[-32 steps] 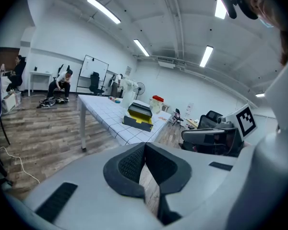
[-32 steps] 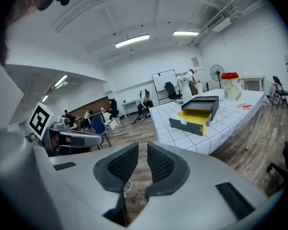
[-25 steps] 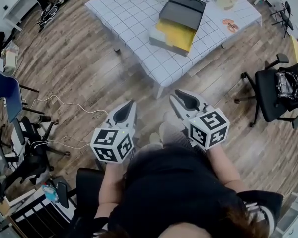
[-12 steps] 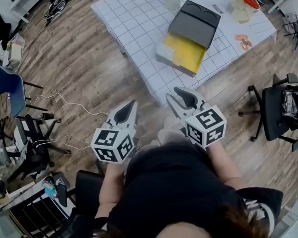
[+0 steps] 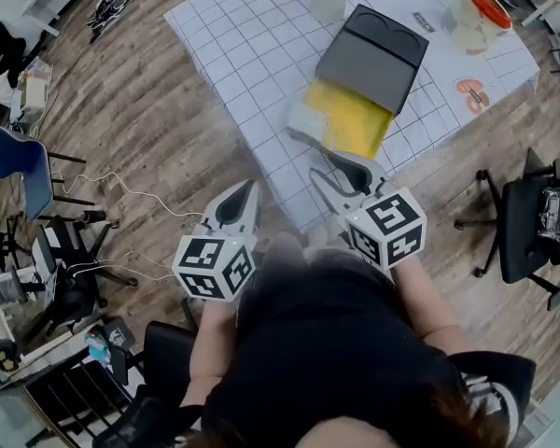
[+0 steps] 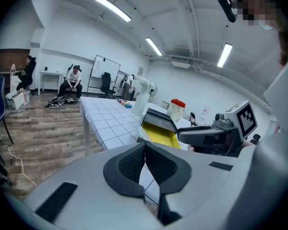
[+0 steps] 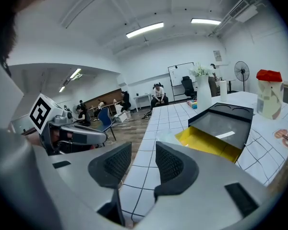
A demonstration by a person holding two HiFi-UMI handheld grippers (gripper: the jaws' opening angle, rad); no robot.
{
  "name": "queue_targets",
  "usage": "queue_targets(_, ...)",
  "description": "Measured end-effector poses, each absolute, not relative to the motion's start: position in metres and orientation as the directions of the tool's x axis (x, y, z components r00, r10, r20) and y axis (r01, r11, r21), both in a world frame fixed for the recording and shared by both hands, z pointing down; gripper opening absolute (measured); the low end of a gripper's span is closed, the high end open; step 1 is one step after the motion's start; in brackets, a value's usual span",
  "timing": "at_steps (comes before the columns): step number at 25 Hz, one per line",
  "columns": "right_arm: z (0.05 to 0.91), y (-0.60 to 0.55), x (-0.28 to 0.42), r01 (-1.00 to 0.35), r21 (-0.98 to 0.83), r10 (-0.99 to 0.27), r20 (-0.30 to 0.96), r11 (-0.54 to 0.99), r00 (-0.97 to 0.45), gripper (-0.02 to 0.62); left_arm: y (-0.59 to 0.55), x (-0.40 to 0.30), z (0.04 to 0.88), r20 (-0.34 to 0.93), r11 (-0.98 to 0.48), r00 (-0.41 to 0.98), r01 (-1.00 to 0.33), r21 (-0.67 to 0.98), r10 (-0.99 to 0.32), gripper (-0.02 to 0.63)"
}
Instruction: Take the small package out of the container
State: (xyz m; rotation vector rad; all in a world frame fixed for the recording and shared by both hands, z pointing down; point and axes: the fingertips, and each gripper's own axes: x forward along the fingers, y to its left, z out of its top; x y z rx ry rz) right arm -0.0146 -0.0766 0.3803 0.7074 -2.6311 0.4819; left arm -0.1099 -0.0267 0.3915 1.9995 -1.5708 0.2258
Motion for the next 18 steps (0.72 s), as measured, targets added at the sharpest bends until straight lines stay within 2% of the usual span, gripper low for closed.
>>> queue_targets(7,0.394,-0.108,-0.036,-0.530,-0.197,-0.389,0.484,0.825,-0.784,0.190,-0.064,-0.130,0.397,0.472,-0.133,0.289,-0.932,0.337,-0.833,0.026)
queue_targets(18,0.421,-0.156,-0.071,-0.620,-0.175,-0.422,0.591,0.765,-0.687,0.217,-0.141,-0.155,0.417,0.487,-0.287,0.454,-0.880,0.380,-0.746,0.026)
